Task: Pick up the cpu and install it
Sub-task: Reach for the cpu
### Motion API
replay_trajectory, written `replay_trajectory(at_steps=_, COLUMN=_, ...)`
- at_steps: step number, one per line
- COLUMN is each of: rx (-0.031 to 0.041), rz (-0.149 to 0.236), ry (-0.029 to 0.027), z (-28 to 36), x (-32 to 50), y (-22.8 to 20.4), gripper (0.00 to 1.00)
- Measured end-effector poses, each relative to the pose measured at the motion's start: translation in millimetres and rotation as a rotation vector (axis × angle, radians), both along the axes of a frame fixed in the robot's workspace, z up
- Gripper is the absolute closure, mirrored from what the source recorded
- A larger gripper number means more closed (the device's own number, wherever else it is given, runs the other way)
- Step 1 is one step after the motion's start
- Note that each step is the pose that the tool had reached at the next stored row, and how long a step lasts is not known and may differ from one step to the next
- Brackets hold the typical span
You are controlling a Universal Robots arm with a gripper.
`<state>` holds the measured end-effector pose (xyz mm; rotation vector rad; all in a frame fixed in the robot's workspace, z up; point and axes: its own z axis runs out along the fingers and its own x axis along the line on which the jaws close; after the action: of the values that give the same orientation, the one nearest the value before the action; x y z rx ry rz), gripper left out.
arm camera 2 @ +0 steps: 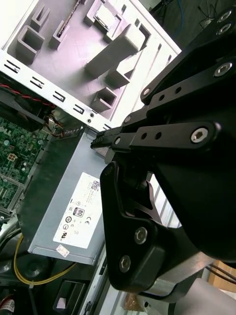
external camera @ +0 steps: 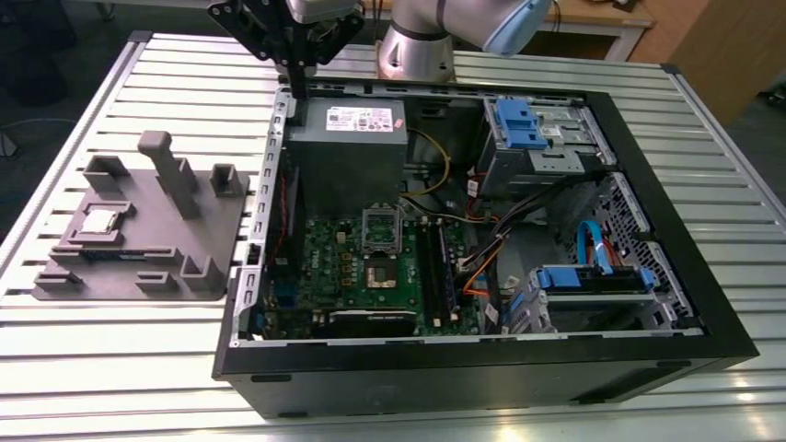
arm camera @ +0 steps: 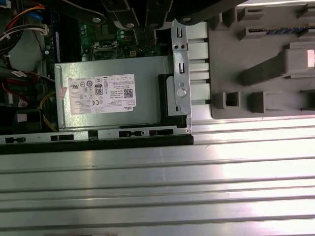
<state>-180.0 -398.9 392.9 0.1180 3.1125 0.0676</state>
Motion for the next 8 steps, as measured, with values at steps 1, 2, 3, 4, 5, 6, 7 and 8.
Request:
replay_trajectory(at_steps=1, rx=0.0000, rz=0.000, ry=0.0000, z=0.0, x=-0.2, y=0.0, gripper=0.90)
replay_trajectory(at_steps=2, rx=0.0000, rz=0.000, ry=0.0001, z=0.0, x=-0.3, y=0.0, gripper=0.90)
replay_trajectory(at_steps=3, rx=0.0000, rz=0.000, ry=0.0000, z=0.0, x=-0.5, y=0.0, gripper=0.90)
replay_trajectory(at_steps=4, rx=0.0000, rz=0.000, ry=0.0001, z=0.0, x=-0.7, y=0.0, gripper=0.90)
replay_trajectory(at_steps=5, rx=-0.0001, rz=0.000, ry=0.0000, z=0.0, x=-0.9, y=0.0, gripper=0.90)
replay_trajectory(at_steps=6, rx=0.0000, rz=0.000, ry=0.0000, z=-0.1, x=-1.1, y=0.0, gripper=0.90)
replay_trajectory(at_steps=7, rx=0.0000, rz=0.000, ry=0.0000, z=-0.1, x=-1.3, y=0.0, gripper=0.90)
replay_trajectory(at_steps=8, rx=0.0000, rz=0.000, ry=0.0000, z=-0.1, x=-1.5, y=0.0, gripper=0.90)
